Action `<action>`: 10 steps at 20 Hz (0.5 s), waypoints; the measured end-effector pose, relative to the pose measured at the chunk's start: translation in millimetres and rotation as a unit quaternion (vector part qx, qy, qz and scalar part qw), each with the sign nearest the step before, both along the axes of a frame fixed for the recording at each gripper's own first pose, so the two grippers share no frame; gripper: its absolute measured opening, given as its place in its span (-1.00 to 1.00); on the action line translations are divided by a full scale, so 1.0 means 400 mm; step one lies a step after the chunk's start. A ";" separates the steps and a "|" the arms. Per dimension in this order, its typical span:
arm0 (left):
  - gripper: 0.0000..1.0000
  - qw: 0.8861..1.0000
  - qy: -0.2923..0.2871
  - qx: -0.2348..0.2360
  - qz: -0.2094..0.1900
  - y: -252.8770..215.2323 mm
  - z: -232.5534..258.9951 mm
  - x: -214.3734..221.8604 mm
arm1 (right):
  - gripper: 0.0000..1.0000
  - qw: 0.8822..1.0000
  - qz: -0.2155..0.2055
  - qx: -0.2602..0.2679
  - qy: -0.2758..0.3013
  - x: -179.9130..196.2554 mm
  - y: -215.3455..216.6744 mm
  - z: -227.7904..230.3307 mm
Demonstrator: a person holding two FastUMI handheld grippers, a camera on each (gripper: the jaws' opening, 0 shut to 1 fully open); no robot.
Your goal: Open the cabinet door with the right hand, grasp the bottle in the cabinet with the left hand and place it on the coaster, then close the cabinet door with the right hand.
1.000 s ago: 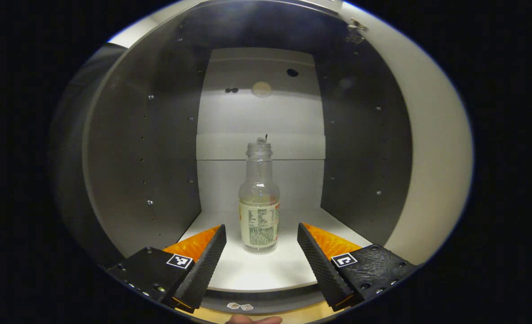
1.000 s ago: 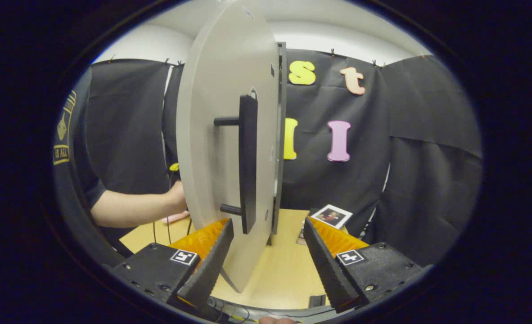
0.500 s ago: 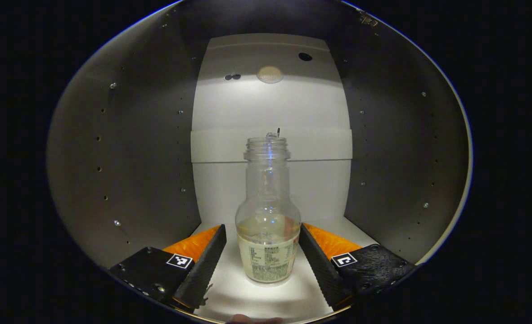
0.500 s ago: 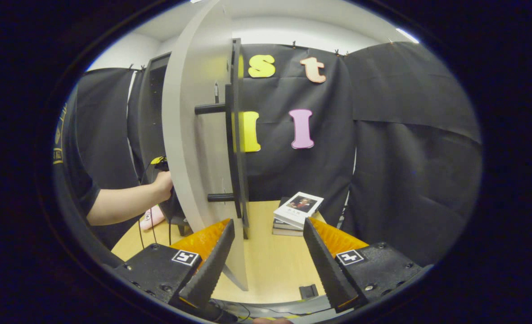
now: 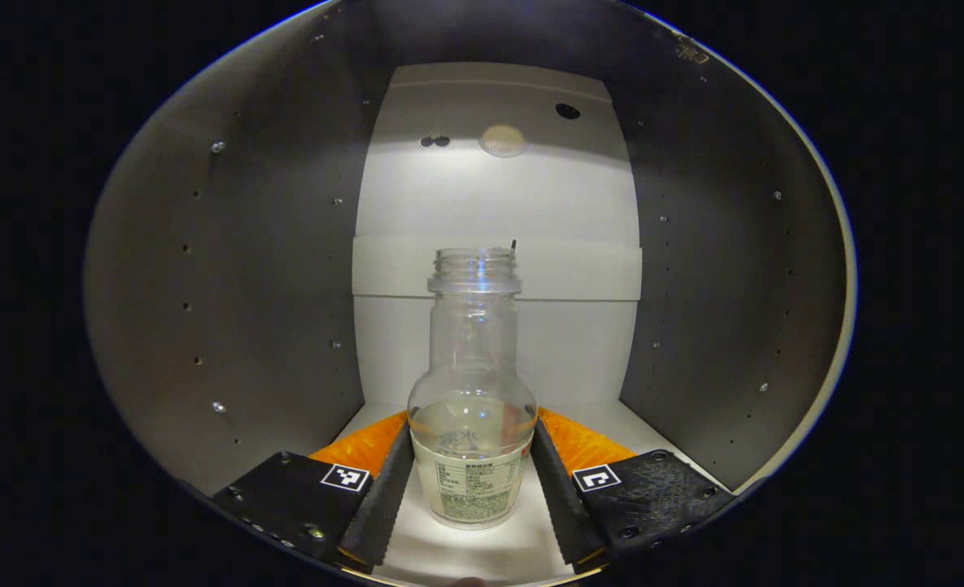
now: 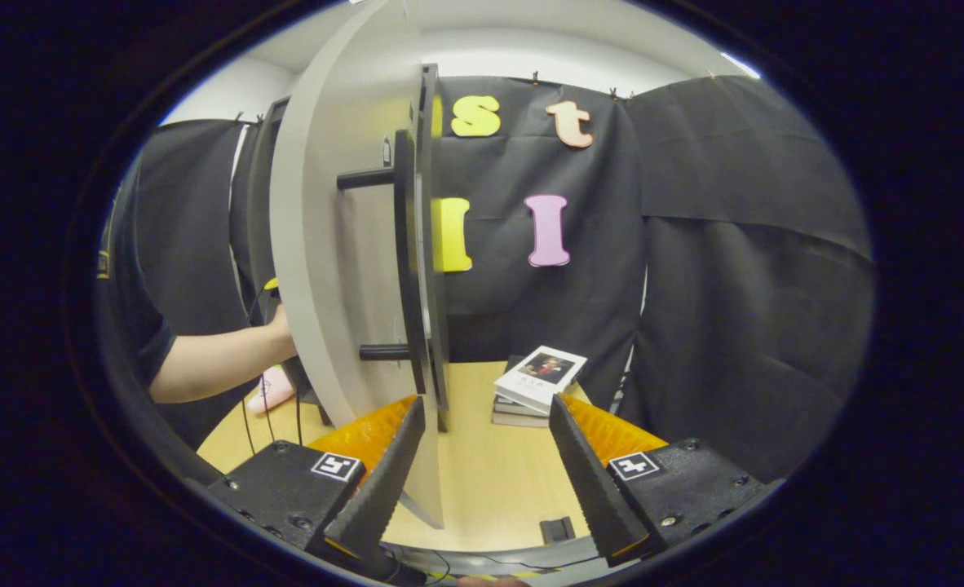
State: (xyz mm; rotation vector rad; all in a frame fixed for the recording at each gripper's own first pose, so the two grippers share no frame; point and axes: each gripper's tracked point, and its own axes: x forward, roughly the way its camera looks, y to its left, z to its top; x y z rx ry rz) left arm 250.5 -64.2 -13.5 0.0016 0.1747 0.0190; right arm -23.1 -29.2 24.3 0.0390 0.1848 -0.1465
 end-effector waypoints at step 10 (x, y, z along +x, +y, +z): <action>0.50 0.999 -0.032 0.018 0.001 -0.021 0.064 -0.096 | 0.92 0.989 0.140 0.037 0.020 -0.020 0.025 -0.111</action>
